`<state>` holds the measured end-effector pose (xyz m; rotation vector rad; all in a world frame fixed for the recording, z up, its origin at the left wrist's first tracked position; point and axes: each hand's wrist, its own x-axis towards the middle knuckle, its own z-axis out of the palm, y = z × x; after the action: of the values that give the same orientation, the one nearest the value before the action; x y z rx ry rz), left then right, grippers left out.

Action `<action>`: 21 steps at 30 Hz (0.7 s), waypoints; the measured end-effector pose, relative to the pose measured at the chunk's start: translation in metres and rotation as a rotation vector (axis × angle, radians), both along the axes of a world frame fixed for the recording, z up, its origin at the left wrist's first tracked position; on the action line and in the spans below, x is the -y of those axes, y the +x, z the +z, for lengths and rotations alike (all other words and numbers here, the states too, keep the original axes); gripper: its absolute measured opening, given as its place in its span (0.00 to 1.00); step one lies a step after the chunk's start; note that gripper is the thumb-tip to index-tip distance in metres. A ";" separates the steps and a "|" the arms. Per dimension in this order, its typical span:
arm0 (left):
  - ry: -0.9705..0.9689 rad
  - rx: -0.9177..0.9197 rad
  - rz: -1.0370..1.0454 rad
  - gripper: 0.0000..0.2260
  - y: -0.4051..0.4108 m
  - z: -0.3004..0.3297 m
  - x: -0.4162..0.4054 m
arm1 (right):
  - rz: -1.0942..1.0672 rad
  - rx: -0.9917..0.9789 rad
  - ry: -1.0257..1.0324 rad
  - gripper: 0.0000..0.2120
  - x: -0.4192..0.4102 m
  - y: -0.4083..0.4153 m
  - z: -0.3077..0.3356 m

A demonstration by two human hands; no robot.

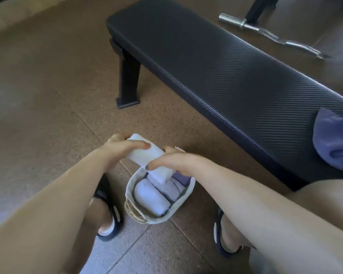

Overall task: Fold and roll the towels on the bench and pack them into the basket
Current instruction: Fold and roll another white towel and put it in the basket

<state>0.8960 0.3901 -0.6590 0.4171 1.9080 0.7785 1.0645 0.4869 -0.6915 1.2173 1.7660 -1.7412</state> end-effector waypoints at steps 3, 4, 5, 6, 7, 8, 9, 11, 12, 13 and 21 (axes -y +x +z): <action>-0.033 -0.036 -0.095 0.28 -0.004 -0.021 -0.001 | 0.044 0.011 0.013 0.40 0.002 0.004 -0.019; -0.041 -0.035 -0.118 0.27 -0.003 -0.028 -0.002 | 0.048 0.014 -0.004 0.39 0.002 0.006 -0.023; -0.046 -0.036 -0.136 0.27 -0.002 -0.036 -0.003 | 0.057 0.021 0.000 0.39 0.001 0.007 -0.030; -0.055 -0.050 -0.146 0.26 0.000 -0.043 -0.003 | 0.074 0.030 0.030 0.40 0.002 0.008 -0.036; -0.067 -0.079 -0.157 0.26 0.000 -0.052 -0.004 | 0.091 0.039 0.081 0.40 0.003 0.008 -0.043; -0.079 -0.103 -0.178 0.25 0.001 -0.060 -0.004 | 0.112 0.055 0.132 0.39 0.003 0.008 -0.050; -0.088 -0.121 -0.209 0.24 0.003 -0.067 -0.006 | 0.133 0.064 0.177 0.37 0.003 0.009 -0.057; -0.086 -0.164 -0.273 0.24 0.006 -0.080 -0.011 | 0.168 0.096 0.245 0.35 -0.001 0.013 -0.071; -0.073 -0.186 -0.301 0.24 0.008 -0.087 -0.015 | 0.180 0.111 0.278 0.37 -0.004 0.015 -0.078; -0.044 -0.199 -0.328 0.23 0.011 -0.095 -0.019 | 0.188 0.123 0.311 0.39 -0.007 0.018 -0.084; 0.160 -0.284 -0.602 0.10 0.028 -0.147 -0.047 | 0.140 0.191 0.591 0.29 -0.006 0.033 -0.133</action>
<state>0.9240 0.4372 -0.8060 1.1884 1.8270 0.4821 1.0979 0.4929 -0.8245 1.3771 2.2586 -1.0080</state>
